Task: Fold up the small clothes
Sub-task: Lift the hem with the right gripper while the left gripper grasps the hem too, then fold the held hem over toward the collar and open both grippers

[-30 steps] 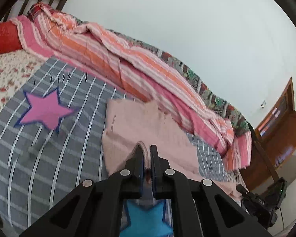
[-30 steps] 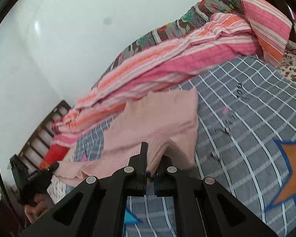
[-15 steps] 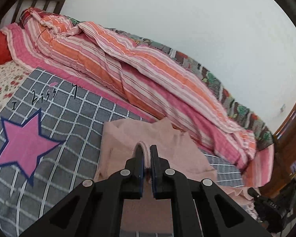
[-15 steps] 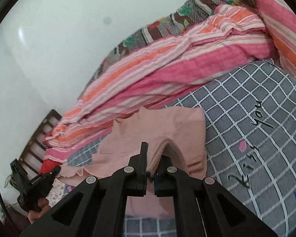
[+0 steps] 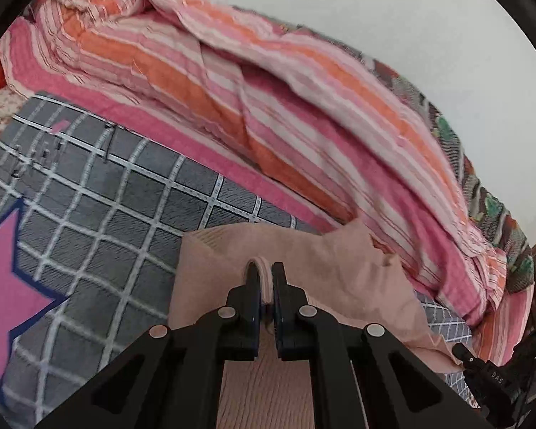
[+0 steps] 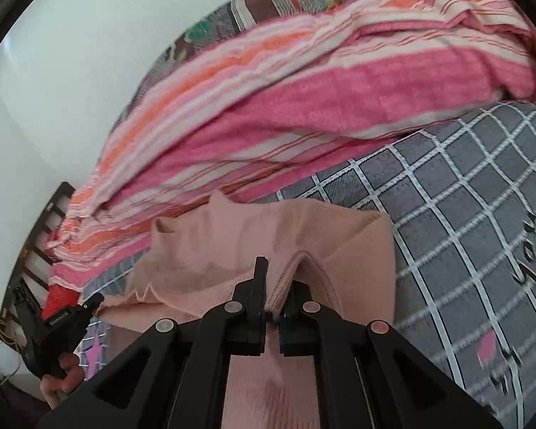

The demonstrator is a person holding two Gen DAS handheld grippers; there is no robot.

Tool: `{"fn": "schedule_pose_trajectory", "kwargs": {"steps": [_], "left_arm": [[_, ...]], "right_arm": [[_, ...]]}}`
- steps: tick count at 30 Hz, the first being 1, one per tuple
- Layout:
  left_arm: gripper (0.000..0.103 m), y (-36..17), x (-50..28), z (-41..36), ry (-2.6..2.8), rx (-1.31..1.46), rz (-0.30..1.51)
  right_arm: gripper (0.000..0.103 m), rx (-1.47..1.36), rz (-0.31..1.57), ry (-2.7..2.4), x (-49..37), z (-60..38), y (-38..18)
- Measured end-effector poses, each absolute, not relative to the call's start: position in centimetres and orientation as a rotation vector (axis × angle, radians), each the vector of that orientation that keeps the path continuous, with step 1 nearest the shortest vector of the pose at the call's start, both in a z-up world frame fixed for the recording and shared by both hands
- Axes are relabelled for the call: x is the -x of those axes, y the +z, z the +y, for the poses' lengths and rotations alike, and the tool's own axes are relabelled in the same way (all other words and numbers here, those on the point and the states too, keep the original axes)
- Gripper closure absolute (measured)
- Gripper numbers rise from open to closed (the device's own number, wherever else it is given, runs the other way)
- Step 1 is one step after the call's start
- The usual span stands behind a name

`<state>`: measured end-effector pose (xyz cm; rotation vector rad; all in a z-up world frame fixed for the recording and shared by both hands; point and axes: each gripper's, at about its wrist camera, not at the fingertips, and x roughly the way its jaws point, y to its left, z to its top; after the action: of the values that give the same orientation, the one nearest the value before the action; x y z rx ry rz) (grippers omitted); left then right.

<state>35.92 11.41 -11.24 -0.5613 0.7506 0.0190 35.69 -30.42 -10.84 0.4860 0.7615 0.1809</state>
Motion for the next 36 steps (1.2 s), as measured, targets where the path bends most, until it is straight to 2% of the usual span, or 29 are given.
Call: {"fn": "schedule_pose_trajectory", "kwargs": {"steps": [5,6,7,9,11,14,19,30,33,36], "left_arm": [[0.094,-12.7,-38.9,11.1,0.015,0.571,0.801],[0.091,-12.7,-39.3,11.2,0.009,0.576,0.81],[0.082,-12.7,-39.5,11.3,0.012,0.577,0.818],[0.07,-12.3,-39.4,11.4,0.0,0.579,0.803],[0.064,-11.8,-38.7,11.6,0.003,0.558,0.786],[0.061,-11.3,-36.7,11.8,0.001,0.521,0.773],[0.05,-11.6,-31.8,13.0,-0.014,0.552,0.751],[0.047,-15.3,-20.4,12.4,-0.097,0.491,0.843],[0.045,-16.4,-19.3,11.4,-0.158,0.515,0.846],[0.041,-17.1,-19.6,10.5,-0.186,0.573,0.836]], "right_arm": [[0.097,-0.456,0.789,0.161,-38.5,-30.1,-12.2],[0.094,-0.45,0.795,0.166,-38.9,-30.0,-12.4],[0.09,-0.441,0.803,0.161,-39.1,-30.0,-12.4],[0.075,-0.421,0.799,0.17,-38.9,-30.1,-12.0],[0.07,-0.373,0.768,0.188,-37.6,-30.1,-11.2],[0.069,-0.295,0.757,0.187,-35.2,-30.3,-10.4],[0.069,-0.245,0.789,0.216,-30.7,-31.0,-10.2],[0.066,-0.195,0.878,0.296,-20.1,-30.0,-13.7],[0.059,-0.263,0.902,0.299,-19.7,-30.0,-15.0],[0.057,-0.319,0.931,0.297,-20.1,-29.6,-16.3]]}}
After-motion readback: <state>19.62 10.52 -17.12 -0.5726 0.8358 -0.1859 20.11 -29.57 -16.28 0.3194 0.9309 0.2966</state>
